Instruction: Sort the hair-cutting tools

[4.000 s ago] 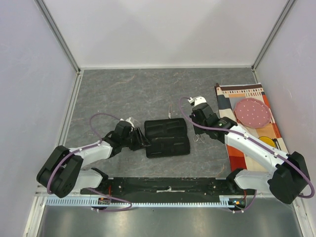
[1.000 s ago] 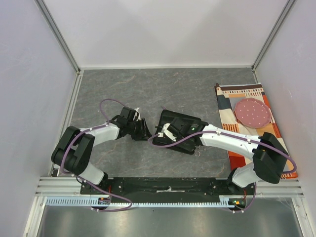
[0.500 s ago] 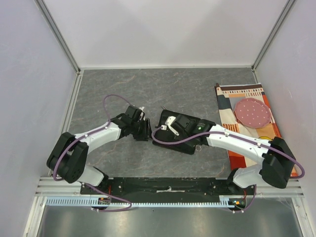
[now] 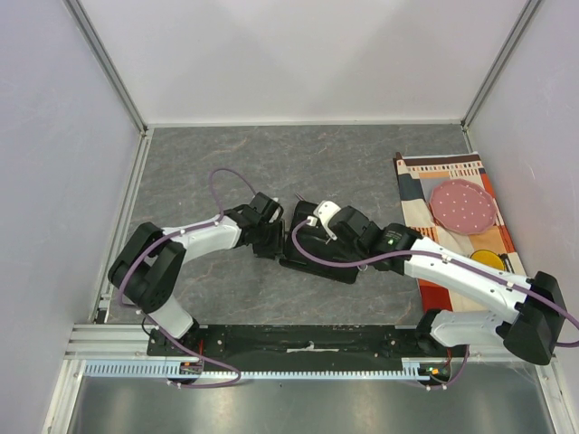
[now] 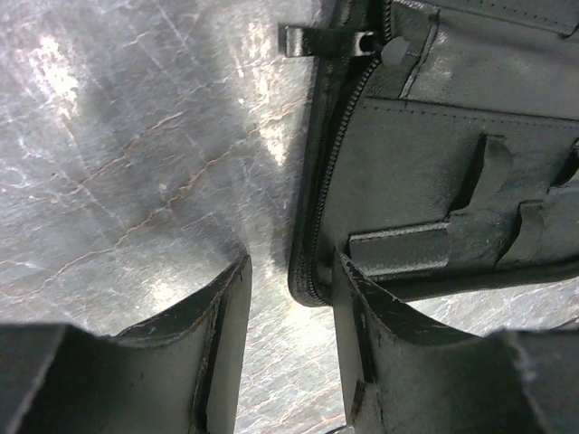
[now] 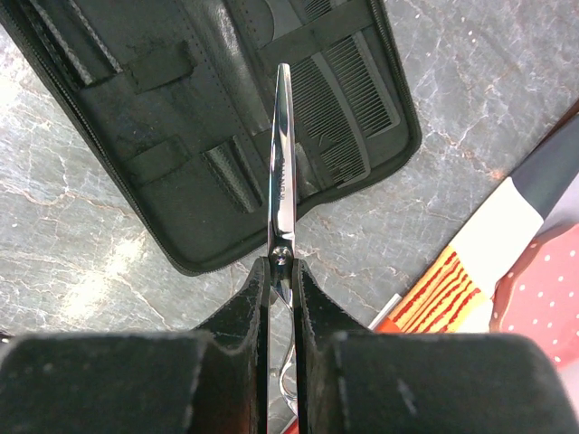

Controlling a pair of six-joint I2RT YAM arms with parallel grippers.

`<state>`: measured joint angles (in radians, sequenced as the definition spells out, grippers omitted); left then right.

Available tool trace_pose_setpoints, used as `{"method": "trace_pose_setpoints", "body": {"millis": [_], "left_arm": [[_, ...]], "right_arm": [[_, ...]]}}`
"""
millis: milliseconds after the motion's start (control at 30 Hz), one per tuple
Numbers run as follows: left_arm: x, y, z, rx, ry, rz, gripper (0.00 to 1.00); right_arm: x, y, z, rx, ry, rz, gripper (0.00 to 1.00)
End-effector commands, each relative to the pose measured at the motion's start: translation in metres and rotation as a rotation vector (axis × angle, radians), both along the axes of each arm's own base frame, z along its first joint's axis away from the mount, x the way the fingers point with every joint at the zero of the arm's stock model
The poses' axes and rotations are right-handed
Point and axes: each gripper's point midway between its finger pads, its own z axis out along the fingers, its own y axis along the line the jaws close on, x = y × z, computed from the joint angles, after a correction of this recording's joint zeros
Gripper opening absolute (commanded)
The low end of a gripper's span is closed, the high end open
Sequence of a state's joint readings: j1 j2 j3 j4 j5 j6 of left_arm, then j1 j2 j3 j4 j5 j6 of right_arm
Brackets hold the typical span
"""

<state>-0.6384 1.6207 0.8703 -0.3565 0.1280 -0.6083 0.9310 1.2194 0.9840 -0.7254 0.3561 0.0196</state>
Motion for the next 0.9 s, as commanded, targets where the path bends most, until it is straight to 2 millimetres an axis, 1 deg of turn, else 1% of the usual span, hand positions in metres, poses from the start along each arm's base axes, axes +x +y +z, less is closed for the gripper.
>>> {"method": "trace_pose_setpoints", "body": {"millis": [0,100,167,200,233,267,333,367,467,567,600,667,733,767,833,867], "left_arm": [[0.006,0.005,-0.009,0.078,-0.023,0.003,0.48],[0.007,0.003,-0.006,0.086,-0.028,-0.001,0.49],[0.007,0.001,-0.006,0.089,-0.028,-0.004,0.47],[0.006,0.002,-0.011,0.099,-0.017,-0.008,0.43],[0.006,0.002,-0.012,0.105,-0.016,-0.011,0.32],[0.005,0.003,-0.014,0.115,-0.006,-0.009,0.26],[0.004,0.007,-0.022,0.147,0.013,-0.007,0.19],[0.005,0.007,-0.022,0.153,0.014,-0.008,0.17],[0.006,0.009,-0.028,0.174,0.027,-0.016,0.16],[0.004,0.013,-0.033,0.202,0.038,-0.035,0.14],[0.003,0.014,-0.034,0.207,0.044,-0.039,0.14],[0.006,0.026,-0.034,0.249,0.028,-0.025,0.13],[0.011,0.033,-0.032,0.248,0.026,-0.006,0.13],[0.011,0.036,-0.03,0.244,0.025,-0.002,0.13],[0.017,0.043,-0.027,0.233,0.018,0.024,0.13],[0.017,0.046,-0.026,0.232,0.015,0.021,0.13]], "right_arm": [[0.0,0.004,0.001,0.059,-0.01,-0.008,0.0],[-0.001,0.006,0.0,0.065,-0.009,-0.002,0.0],[-0.001,0.006,0.001,0.07,-0.009,-0.004,0.0],[-0.002,0.007,0.001,0.072,-0.005,-0.001,0.0],[-0.001,0.008,0.003,0.078,-0.009,-0.003,0.0],[-0.001,0.008,0.004,0.082,-0.01,-0.001,0.0],[-0.002,0.009,0.006,0.088,-0.01,0.001,0.0],[-0.002,0.008,0.007,0.093,-0.012,-0.001,0.0],[-0.003,0.011,0.009,0.111,-0.004,0.009,0.0],[-0.009,0.015,0.005,0.117,0.03,0.033,0.0],[-0.011,0.016,0.001,0.107,0.048,0.045,0.0],[-0.02,0.02,-0.009,0.104,0.098,0.086,0.0],[-0.025,0.023,-0.017,0.102,0.127,0.106,0.0],[-0.03,0.027,-0.022,0.107,0.161,0.131,0.0],[-0.033,0.032,-0.027,0.103,0.184,0.151,0.0],[-0.036,0.035,-0.032,0.094,0.21,0.166,0.0]]}}
